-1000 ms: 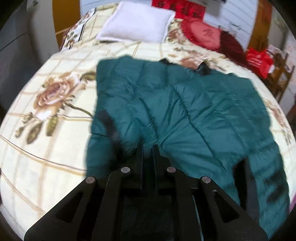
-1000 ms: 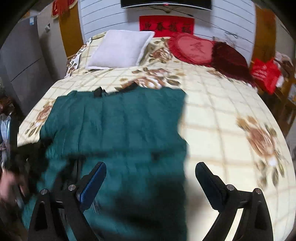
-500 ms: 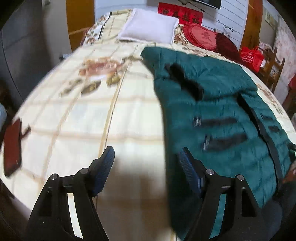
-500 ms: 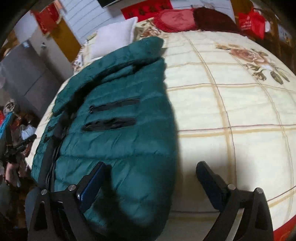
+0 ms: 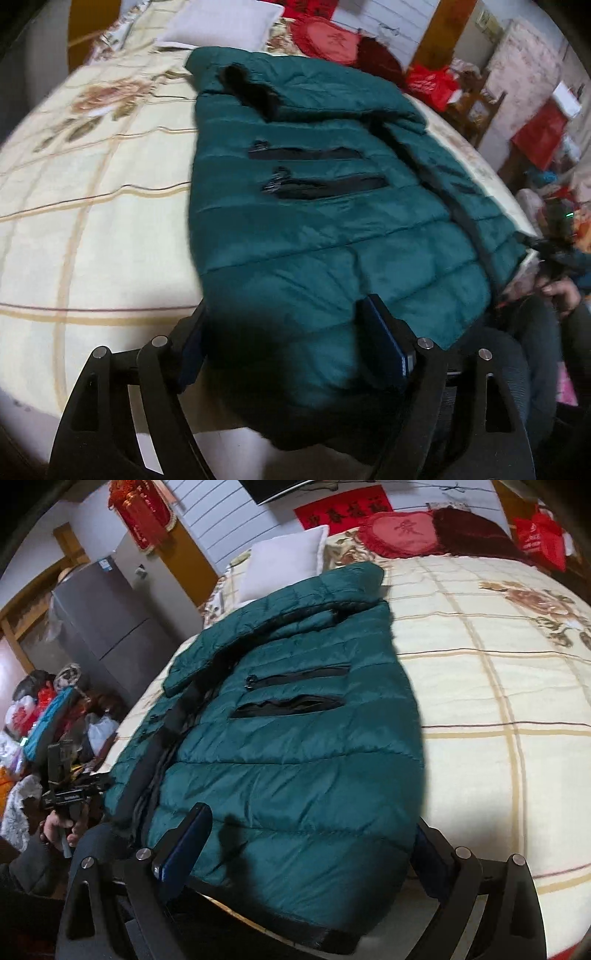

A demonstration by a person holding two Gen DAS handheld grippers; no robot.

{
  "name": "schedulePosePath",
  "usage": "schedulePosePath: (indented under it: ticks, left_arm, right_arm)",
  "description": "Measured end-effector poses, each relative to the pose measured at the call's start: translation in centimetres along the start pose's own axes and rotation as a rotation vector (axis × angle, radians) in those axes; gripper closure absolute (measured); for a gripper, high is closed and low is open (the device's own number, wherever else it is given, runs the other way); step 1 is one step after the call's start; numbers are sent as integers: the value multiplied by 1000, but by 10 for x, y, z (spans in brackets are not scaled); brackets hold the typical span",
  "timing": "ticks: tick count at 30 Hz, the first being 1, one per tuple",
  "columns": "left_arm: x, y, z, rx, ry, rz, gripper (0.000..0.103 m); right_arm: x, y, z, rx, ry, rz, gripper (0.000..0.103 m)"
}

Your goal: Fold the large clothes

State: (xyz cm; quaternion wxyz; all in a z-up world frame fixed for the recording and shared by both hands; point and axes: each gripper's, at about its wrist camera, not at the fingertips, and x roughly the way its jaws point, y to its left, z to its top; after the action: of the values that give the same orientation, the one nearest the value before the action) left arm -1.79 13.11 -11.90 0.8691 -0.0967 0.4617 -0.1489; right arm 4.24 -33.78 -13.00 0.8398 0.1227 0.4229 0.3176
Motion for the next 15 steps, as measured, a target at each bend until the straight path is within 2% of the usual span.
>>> schedulePosePath:
  ticks: [1, 4, 6, 10, 15]
  left_arm:
    - [0, 4, 3, -20, -2, -35, 25]
    - [-3, 15, 3, -27, -10, -29, 26]
    - [-10, 20, -4, -32, 4, -59, 26]
    - [-15, 12, -14, 37, 40, -82, 26]
    - [6, 5, 9, 34, 12, -73, 25]
  right_arm:
    - [3, 1, 2, -2, -3, 18, 5]
    - [12, 5, 4, -43, -22, 16, 5]
    - [13, 9, 2, -75, -30, -3, 5]
    - [11, 11, -1, -82, -19, -7, 5]
    - [16, 12, 3, -90, -13, -16, 5]
